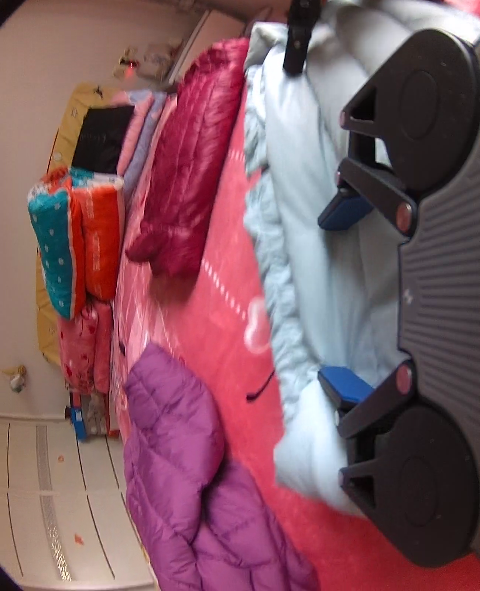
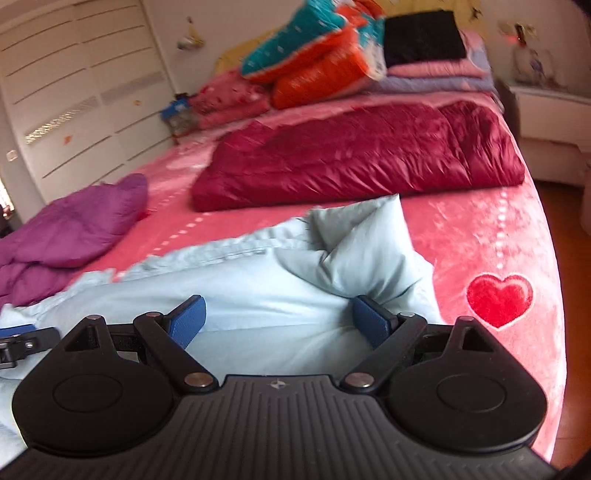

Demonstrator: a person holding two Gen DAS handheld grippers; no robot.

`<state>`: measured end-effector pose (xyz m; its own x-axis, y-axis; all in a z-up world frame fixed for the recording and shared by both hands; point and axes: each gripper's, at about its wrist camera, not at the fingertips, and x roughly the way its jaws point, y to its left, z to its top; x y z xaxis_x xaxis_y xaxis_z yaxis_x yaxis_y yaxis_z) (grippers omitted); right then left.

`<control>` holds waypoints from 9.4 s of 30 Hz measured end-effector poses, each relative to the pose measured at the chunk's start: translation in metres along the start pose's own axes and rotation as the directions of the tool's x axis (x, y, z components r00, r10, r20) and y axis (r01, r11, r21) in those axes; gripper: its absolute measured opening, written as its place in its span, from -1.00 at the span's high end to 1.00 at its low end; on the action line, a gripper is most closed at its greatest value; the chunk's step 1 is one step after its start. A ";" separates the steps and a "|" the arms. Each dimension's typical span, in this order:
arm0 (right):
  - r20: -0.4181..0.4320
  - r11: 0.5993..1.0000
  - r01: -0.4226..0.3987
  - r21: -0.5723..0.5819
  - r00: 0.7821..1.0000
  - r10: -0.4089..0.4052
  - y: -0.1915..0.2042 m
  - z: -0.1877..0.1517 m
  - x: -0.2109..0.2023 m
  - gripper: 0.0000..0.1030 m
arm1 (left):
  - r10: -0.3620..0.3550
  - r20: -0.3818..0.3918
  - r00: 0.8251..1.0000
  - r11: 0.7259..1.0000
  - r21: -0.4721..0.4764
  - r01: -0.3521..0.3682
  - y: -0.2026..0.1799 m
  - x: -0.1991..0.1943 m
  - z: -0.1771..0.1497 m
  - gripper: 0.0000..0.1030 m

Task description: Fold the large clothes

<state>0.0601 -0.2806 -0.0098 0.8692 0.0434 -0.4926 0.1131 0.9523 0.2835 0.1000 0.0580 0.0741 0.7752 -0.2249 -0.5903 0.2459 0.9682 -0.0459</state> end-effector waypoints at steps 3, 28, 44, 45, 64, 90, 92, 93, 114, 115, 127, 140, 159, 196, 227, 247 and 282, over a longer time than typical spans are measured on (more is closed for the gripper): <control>-0.015 1.000 0.006 0.005 1.000 -0.006 -0.001 -0.006 0.005 -1.00 | 0.050 0.012 0.999 0.998 -0.045 -0.050 0.018 0.000 0.002 -0.58; 0.033 0.992 -0.122 0.014 0.992 0.121 -0.074 0.002 -0.054 -1.00 | -0.200 0.067 0.978 0.913 -0.350 0.211 0.098 -0.052 -0.045 -0.82; 0.081 0.981 -0.076 -0.176 0.992 0.092 -0.036 0.012 -0.037 0.62 | -0.133 0.109 0.985 0.937 -0.311 0.161 0.082 -0.055 -0.037 0.75; 0.103 0.983 -0.071 -0.168 0.991 0.089 -0.035 0.014 -0.041 0.65 | -0.134 0.118 0.984 0.936 -0.312 0.164 0.081 -0.057 -0.036 0.77; 0.261 0.993 0.116 -0.007 0.959 -0.110 -0.052 0.037 -0.022 0.77 | -0.074 0.063 0.995 0.971 -0.223 0.087 0.065 0.000 0.009 0.88; 0.265 0.999 -0.011 -0.038 0.964 0.021 -0.018 0.049 -0.032 -1.00 | 0.024 0.234 0.972 0.999 -0.035 -0.016 0.007 -0.025 0.036 -0.58; 0.215 0.997 -0.050 -0.062 0.975 0.062 -0.007 0.048 -0.024 -1.00 | 0.028 0.205 0.978 0.999 -0.028 -0.023 0.002 -0.010 0.036 -0.62; 0.186 0.996 -0.053 -0.073 0.980 0.066 -0.002 0.045 -0.018 -1.00 | 0.039 0.191 0.981 0.999 -0.024 -0.035 0.001 -0.002 0.035 -0.63; -0.057 0.982 0.089 -0.165 0.993 -0.099 0.016 0.010 0.068 -1.00 | 0.102 0.050 0.993 0.989 -0.117 -0.096 0.032 0.074 -0.001 -0.86; -0.057 0.981 0.090 -0.170 0.993 -0.101 0.017 0.009 0.070 -1.00 | 0.100 0.048 0.994 0.988 -0.120 -0.093 0.033 0.076 -0.002 -0.87; -0.018 0.961 0.129 -0.243 0.990 -0.137 0.024 -0.008 0.086 -1.00 | 0.120 0.049 0.992 0.987 -0.109 -0.114 0.033 0.091 -0.010 -0.96; 0.076 0.991 0.087 -0.104 0.994 -0.079 0.001 0.019 0.039 -1.00 | 0.139 0.118 0.983 0.988 -0.084 -0.129 0.009 0.038 0.019 -0.91; 0.015 0.978 0.106 -0.177 0.994 -0.105 -0.024 0.007 0.039 -1.00 | 0.084 0.085 0.993 0.994 -0.080 -0.077 -0.092 0.075 -0.006 -1.00; -0.014 0.991 -0.013 0.132 1.000 0.015 -0.093 -0.034 -0.100 -1.00 | 0.012 0.036 0.999 0.953 -0.304 -0.001 0.052 -0.086 -0.035 -0.98; -0.093 0.752 -0.459 0.473 0.823 0.561 -0.126 -0.011 0.009 -1.00 | -0.353 -0.086 0.932 0.797 -0.550 0.251 0.128 0.035 -0.027 -0.96; -0.186 0.835 -0.339 0.434 0.873 0.451 -0.076 0.006 0.014 -0.15 | -0.509 -0.120 0.853 0.779 -0.487 0.396 0.092 0.053 -0.004 0.39; 0.335 0.993 -0.028 0.111 0.942 -0.011 -0.137 0.338 -0.010 0.33 | -0.616 0.103 0.781 0.769 -0.133 0.625 -0.106 0.202 0.346 0.57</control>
<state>0.1984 -0.5137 0.2344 0.9789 -0.0705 -0.1917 0.1415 0.9111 0.3872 0.4316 -0.1276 0.2389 0.5140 -0.7834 -0.3494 0.5959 0.6191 -0.5115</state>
